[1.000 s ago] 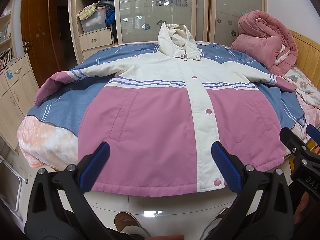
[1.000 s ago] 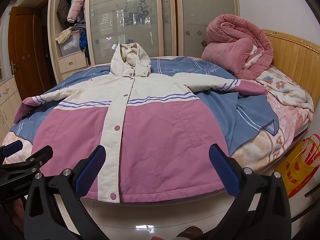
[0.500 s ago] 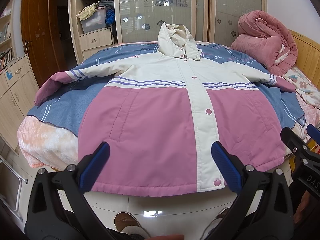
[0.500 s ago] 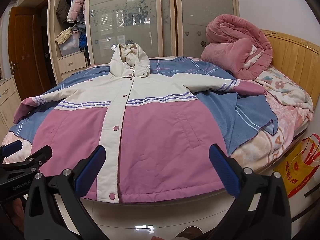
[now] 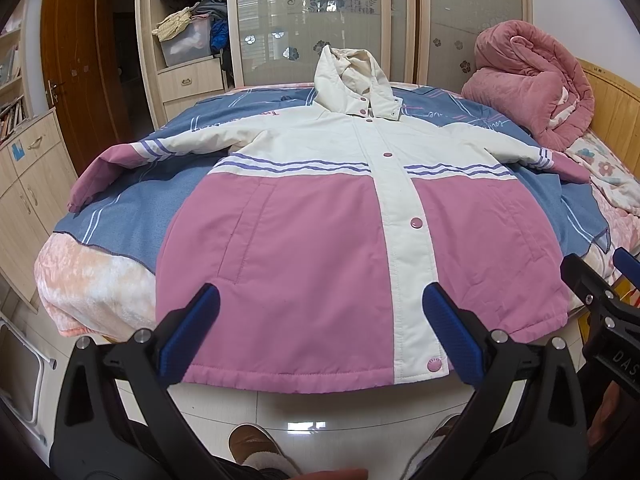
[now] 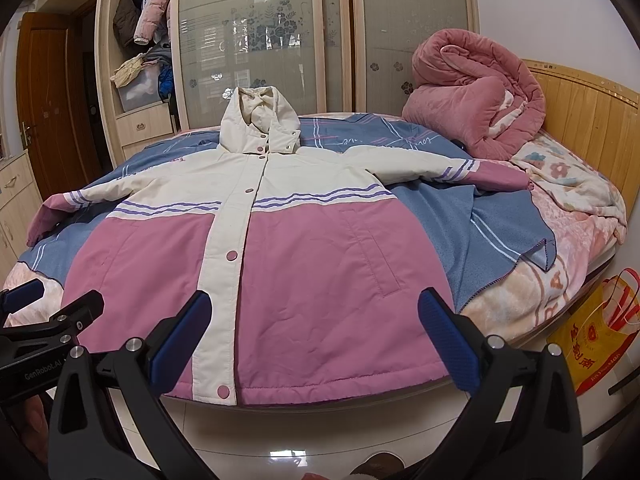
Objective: Fold large clothes
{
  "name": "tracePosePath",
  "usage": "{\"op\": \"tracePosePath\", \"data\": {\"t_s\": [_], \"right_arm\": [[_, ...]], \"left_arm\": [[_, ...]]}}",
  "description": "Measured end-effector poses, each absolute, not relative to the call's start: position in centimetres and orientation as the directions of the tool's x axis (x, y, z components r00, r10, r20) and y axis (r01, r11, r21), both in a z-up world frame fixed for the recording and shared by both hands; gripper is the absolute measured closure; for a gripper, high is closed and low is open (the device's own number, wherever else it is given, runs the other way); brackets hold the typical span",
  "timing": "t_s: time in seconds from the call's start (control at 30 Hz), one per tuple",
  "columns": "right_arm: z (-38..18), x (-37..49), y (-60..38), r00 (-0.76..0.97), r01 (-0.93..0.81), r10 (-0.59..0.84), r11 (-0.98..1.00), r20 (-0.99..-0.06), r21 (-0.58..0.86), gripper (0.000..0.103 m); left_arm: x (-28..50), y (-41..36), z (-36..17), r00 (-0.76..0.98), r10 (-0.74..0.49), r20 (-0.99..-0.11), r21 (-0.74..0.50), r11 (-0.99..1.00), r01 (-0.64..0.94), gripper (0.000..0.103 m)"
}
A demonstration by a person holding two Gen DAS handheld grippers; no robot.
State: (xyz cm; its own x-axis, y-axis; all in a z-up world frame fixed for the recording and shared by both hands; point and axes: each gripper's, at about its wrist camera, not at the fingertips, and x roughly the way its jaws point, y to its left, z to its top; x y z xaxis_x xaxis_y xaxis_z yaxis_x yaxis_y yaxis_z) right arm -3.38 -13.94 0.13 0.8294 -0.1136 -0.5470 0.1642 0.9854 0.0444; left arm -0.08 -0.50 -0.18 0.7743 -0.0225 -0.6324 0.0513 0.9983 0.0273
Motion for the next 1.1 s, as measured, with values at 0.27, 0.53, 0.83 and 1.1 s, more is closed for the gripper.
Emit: {"op": "tracePosePath", "data": {"t_s": [0.27,0.53,0.83,1.1], "right_arm": [[0.14,-3.39,-13.90,0.829,0.163,-0.113,0.986,-0.548,0.044,0.001],[0.18,-3.38,-13.91,0.828,0.164,-0.114,0.985,-0.549,0.044,0.001],[0.23,-3.41,-14.04,0.827,0.165,-0.113,0.985,-0.551,0.045,0.001],[0.19,-3.36,-14.08,0.826,0.166,-0.115,0.985,-0.552,0.042,0.001]], "left_arm": [[-0.12,-0.58,-0.17,0.775,-0.021,-0.632,0.029,0.998,0.051,0.002],[-0.12,-0.61,-0.17,0.774,-0.022,-0.633,0.029,0.998,0.052,0.002],[-0.12,-0.66,-0.17,0.773,-0.023,-0.633,0.031,0.998,0.055,0.002],[-0.10,-0.67,-0.22,0.773,-0.025,-0.634,0.029,0.998,0.056,0.002]]}}
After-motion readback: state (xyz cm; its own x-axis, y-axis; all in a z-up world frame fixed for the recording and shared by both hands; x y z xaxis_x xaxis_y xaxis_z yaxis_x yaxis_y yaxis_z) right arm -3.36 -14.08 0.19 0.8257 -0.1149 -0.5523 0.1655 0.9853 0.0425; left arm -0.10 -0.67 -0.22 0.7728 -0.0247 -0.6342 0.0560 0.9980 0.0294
